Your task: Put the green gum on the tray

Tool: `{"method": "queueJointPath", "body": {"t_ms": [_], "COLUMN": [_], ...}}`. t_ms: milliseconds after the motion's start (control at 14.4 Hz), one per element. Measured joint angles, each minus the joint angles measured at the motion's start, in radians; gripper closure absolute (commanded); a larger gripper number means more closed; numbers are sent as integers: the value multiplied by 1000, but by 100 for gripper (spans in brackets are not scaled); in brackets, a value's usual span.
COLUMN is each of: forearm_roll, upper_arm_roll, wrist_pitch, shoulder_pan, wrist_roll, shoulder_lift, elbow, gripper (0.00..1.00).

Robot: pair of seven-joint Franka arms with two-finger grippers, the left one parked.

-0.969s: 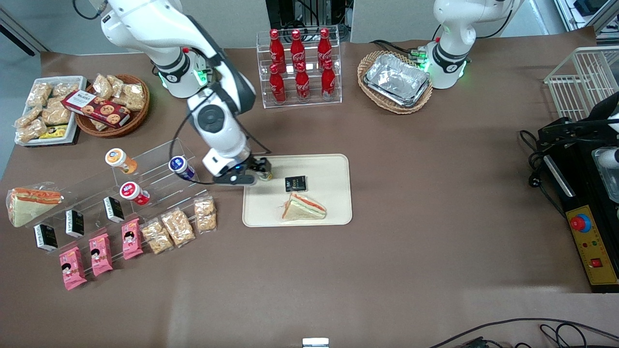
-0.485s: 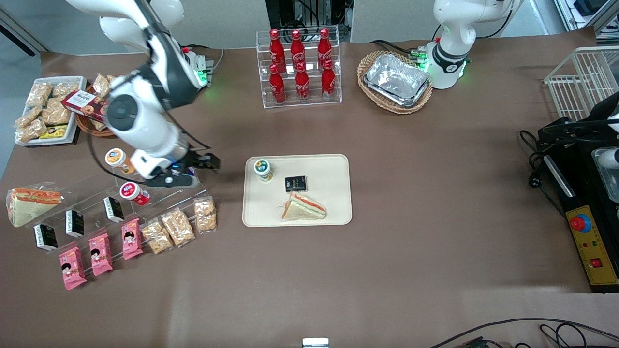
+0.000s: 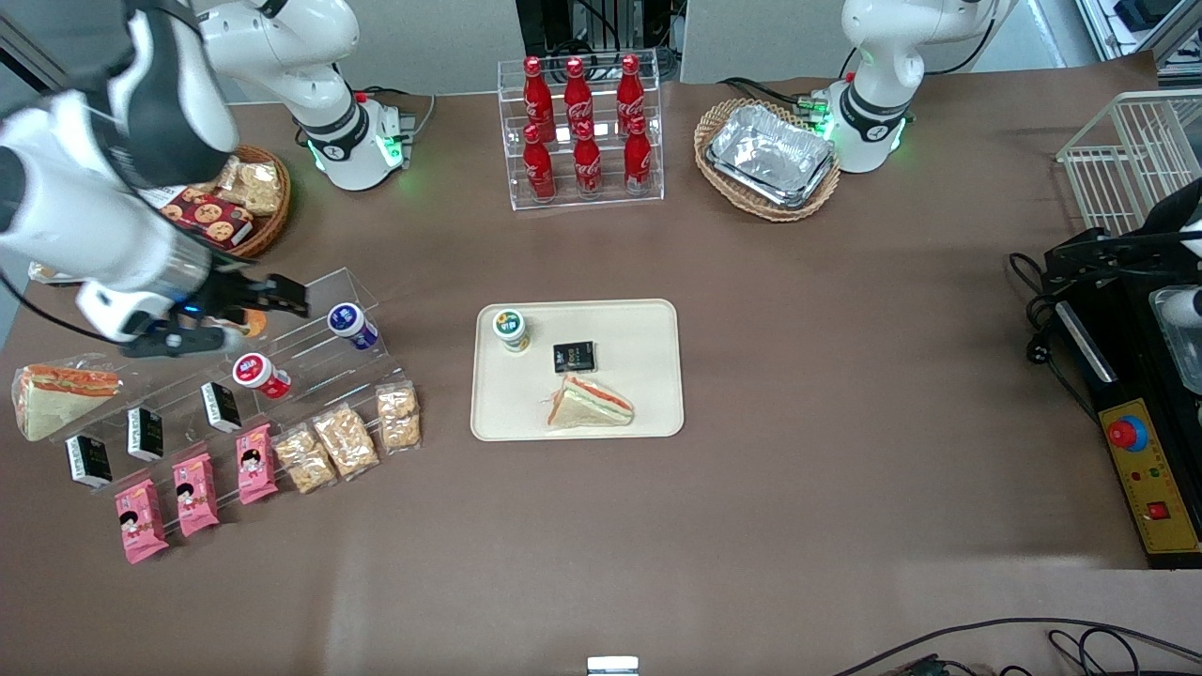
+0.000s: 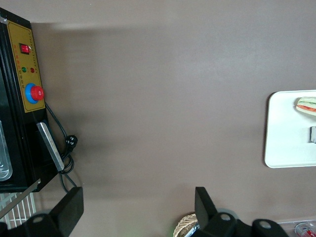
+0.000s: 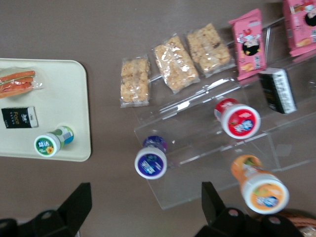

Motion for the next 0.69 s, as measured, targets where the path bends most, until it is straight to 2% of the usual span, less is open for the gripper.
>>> {"method": "queueJointPath", "body": {"t_ms": [346,692], "forearm_roll": [0,-4], "upper_arm_roll": [-1,-36], "wrist_pitch": [-157,-296], "shoulder_pan": [-67,-72], "wrist_roll": [-74,-80], "shoulder_lift": [-1,15], "elbow": [155,325], "gripper": [1,0]}}
